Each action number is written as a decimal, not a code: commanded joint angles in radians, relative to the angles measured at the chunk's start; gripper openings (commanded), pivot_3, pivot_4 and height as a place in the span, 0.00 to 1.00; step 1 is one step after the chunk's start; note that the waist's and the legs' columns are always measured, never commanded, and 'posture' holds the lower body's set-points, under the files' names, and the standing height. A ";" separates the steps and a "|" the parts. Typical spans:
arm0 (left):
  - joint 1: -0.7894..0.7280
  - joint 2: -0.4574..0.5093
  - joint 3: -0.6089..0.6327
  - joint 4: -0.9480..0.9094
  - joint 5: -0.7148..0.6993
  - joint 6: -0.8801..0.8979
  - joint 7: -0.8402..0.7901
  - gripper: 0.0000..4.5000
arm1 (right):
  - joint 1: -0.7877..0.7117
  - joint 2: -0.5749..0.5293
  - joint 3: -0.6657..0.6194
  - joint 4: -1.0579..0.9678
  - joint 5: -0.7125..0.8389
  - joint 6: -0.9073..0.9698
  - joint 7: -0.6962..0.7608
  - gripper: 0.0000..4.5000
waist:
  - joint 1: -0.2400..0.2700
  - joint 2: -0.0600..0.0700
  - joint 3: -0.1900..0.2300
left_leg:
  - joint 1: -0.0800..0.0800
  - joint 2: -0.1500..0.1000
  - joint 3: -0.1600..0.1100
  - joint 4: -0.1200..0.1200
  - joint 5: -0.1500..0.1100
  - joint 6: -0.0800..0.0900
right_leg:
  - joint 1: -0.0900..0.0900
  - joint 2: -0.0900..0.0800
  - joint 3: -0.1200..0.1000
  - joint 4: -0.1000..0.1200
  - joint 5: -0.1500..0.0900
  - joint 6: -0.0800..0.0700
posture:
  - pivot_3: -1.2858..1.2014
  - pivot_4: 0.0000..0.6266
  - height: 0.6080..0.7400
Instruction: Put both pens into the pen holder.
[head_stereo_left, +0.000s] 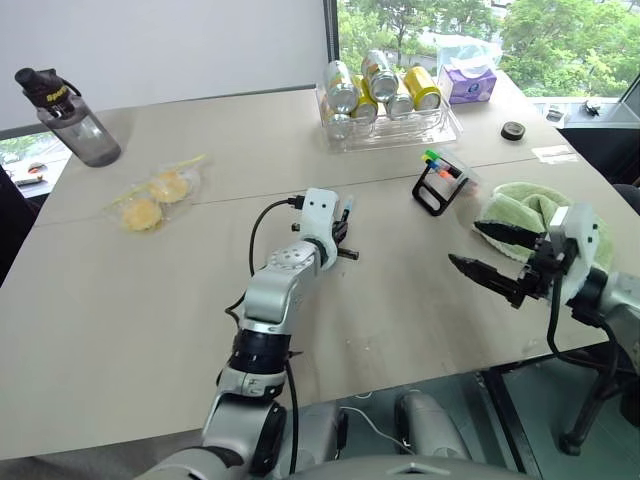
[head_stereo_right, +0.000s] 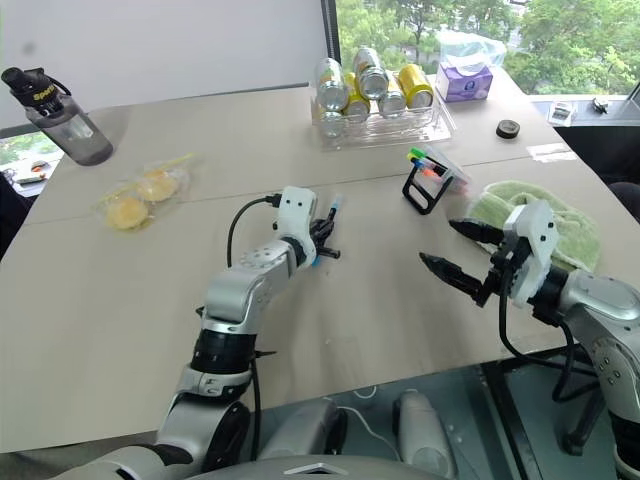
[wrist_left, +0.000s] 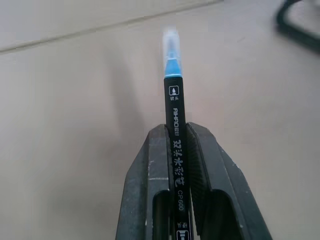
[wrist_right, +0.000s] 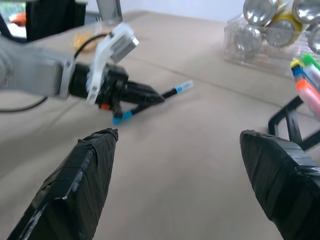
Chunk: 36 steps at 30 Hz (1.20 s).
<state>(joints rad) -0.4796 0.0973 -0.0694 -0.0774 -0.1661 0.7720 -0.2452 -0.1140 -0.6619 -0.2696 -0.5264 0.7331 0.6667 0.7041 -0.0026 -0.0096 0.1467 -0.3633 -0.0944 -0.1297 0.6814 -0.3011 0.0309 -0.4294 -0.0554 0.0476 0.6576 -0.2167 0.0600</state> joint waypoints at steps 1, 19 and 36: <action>0.009 -0.014 0.025 -0.095 -0.136 -0.111 -0.164 0.02 | -0.102 0.059 0.009 0.009 0.093 0.104 -0.134 0.93 | 0.007 0.000 0.000 | 0.000 0.000 0.000 0.000 0.000 0.000 | 0.000 0.000 0.000 0.000 0.000 0.000 | 0.52 0.24 0.99; 0.058 0.024 -0.015 -0.271 -0.409 -0.139 -0.403 0.02 | -0.383 0.301 0.029 0.091 0.567 0.380 -0.610 0.93 | 0.015 0.001 0.000 | -0.006 -0.001 -0.004 0.000 0.000 0.001 | -0.003 0.000 -0.003 -0.003 0.000 -0.001 | 0.52 0.24 0.99; 0.071 0.060 -0.028 -0.274 -0.435 -0.118 -0.372 0.66 | -0.423 0.254 0.064 0.095 0.564 0.328 -0.595 0.02 | 0.013 0.001 0.000 | -0.006 -0.001 -0.003 -0.001 0.000 0.001 | -0.003 0.000 -0.003 -0.003 0.000 -0.001 | 0.52 0.24 0.99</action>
<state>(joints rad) -0.4071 0.1503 -0.0906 -0.3147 -0.5937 0.6605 -0.6236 -0.5020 -0.3937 -0.2026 -0.4065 1.3086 1.0320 0.0870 0.0106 -0.0088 0.1471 -0.3689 -0.0955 -0.1331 0.6808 -0.3013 0.0319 -0.4325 -0.0553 0.0444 0.6545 -0.2166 0.0594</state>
